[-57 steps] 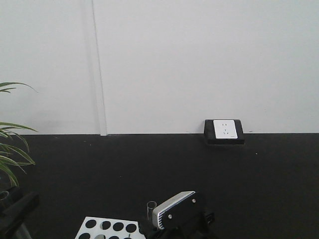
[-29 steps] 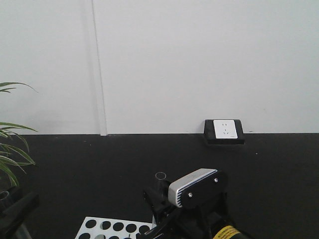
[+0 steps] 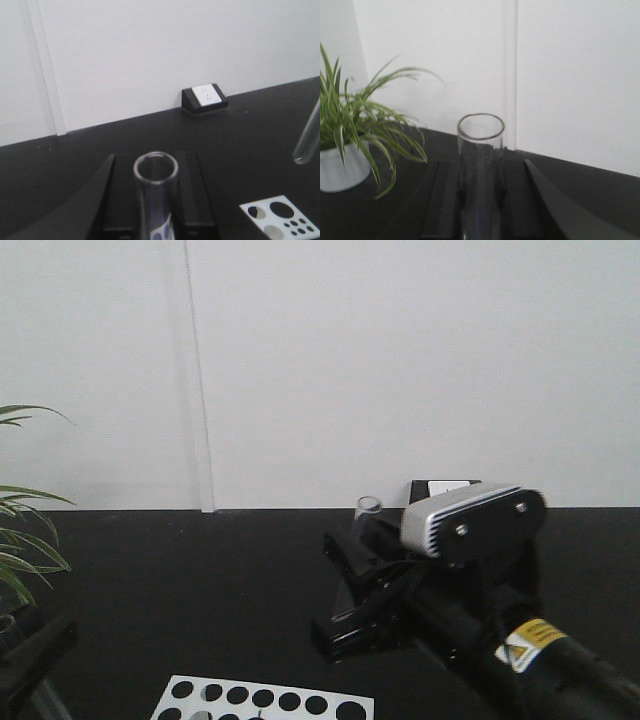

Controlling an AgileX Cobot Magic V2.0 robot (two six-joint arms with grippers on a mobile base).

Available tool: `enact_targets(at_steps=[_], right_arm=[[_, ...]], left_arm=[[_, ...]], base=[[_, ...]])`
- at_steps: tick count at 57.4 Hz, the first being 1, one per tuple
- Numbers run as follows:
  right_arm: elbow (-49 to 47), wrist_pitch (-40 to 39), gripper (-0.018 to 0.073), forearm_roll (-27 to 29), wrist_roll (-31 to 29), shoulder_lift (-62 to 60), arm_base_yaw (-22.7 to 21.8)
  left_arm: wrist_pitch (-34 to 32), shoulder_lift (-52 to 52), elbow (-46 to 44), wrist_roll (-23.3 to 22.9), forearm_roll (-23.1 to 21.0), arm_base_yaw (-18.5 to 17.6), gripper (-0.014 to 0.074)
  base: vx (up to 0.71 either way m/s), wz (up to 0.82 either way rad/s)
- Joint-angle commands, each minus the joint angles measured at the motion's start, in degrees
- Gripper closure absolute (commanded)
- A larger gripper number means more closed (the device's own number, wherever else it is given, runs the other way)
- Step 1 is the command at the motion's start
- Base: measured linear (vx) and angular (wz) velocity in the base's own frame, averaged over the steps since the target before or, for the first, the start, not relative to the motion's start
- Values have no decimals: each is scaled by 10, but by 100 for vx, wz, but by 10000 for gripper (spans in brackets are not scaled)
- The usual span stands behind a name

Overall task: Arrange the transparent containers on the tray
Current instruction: 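Lift the clear tube up out of the rack with the right gripper, then drive the base away from the rack holding both tubes upright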

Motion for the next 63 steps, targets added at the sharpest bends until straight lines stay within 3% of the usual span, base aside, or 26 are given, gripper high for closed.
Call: enact_targets(at_steps=[1, 14, 26, 33, 63], right_arm=[[-21, 13, 468, 30, -72, -61, -16], [-21, 193, 463, 116, -186, -169, -110], [-21, 331, 460, 117, -193, -215, -178], [-21, 336, 459, 117, -193, -215, -184], [-21, 328, 457, 117, -192, -214, -184]], left_arm=[[-47, -4, -34, 0, -6, -3, 518], [9, -4, -118, 24, -5, -3, 517], [92, -17, -130, 19, -5, -3, 514], [131, -21, -130, 19, -5, -3, 514], [119, -21, -128, 20, -5, -3, 514]], base=[[0, 0], [0, 0], [0, 0], [0, 0], [0, 0]])
